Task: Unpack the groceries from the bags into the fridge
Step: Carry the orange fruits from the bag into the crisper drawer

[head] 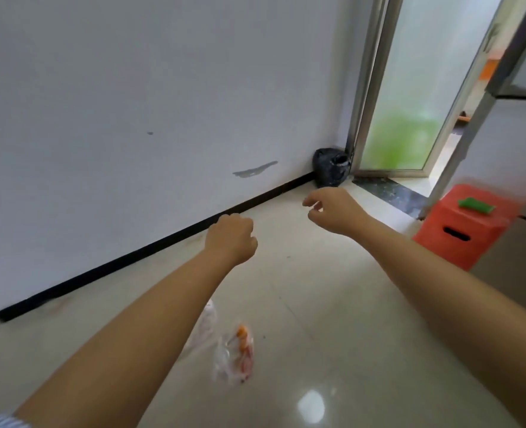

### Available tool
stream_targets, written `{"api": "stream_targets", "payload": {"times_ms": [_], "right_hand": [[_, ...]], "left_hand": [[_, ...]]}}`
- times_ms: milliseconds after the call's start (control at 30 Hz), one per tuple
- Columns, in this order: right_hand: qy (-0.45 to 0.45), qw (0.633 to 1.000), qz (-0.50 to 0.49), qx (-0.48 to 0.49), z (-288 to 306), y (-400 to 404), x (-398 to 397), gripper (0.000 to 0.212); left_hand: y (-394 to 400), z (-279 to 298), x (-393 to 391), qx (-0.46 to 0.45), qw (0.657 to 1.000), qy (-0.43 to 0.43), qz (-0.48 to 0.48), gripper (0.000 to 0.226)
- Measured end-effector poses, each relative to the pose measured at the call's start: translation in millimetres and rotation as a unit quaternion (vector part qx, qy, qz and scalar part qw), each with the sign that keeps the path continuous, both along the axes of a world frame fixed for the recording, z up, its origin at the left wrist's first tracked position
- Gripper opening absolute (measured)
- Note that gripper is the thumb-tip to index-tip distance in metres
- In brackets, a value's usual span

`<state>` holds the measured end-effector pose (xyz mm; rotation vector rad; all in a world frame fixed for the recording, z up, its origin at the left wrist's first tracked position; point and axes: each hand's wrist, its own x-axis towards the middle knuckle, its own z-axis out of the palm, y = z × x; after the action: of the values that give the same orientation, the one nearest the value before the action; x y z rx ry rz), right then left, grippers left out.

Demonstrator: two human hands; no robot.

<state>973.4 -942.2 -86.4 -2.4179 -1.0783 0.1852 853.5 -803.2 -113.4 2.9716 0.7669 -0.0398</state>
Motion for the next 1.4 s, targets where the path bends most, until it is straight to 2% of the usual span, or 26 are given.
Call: {"api": "stream_targets", "payload": {"times_ms": [167, 333, 500, 833, 967, 1100, 1300, 1400], "right_hand": [[0.063, 0.996, 0.037, -0.059, -67, 69, -20, 0.034], [0.149, 0.984, 0.029, -0.093, -147, 134, -8, 0.033], [0.249, 0.954, -0.006, -0.167, -228, 185, 0, 0.033], [0.364, 0.889, -0.149, -0.235, -386, 238, -25, 0.035], [0.390, 0.862, -0.224, -0.234, -462, 256, -55, 0.033], [0.414, 0.841, -0.264, -0.228, -552, 275, -86, 0.033], [0.348, 0.862, -0.272, -0.249, -698, 288, -99, 0.030], [0.317, 0.880, -0.205, -0.287, -764, 286, -88, 0.039]], "left_hand": [[66, -65, -18, -0.044, 0.998, 0.050, 0.019, 0.034], [123, -136, -1, -0.102, 0.988, 0.112, 0.012, 0.034], [171, -205, 15, -0.170, 0.964, 0.206, -0.009, 0.036], [272, -346, 16, -0.210, 0.921, 0.320, -0.073, 0.034], [308, -424, 8, -0.260, 0.897, 0.348, -0.074, 0.035], [332, -519, -6, -0.270, 0.889, 0.361, -0.074, 0.035], [330, -681, 0, -0.243, 0.898, 0.334, -0.152, 0.035], [322, -750, 19, -0.249, 0.911, 0.294, -0.150, 0.039]]}}
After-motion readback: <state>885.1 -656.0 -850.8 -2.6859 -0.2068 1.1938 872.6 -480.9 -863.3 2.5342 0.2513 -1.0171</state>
